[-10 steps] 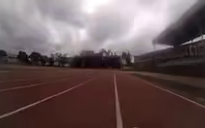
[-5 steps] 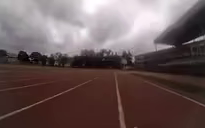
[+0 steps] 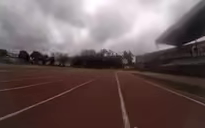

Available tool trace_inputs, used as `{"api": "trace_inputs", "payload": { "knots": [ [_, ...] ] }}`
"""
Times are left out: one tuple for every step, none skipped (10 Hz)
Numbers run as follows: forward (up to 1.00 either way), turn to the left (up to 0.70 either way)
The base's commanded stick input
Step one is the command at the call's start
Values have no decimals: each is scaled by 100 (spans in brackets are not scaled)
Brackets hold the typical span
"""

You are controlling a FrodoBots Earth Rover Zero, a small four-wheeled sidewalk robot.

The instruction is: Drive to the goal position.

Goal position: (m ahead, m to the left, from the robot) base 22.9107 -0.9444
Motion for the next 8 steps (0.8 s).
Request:
{"api": "trace_inputs", "payload": {
  "knots": [
    [70,0],
    [70,0],
    [70,0],
    [70,0],
    [70,0],
    [70,0],
    [70,0],
    [70,0]
  ]
}}
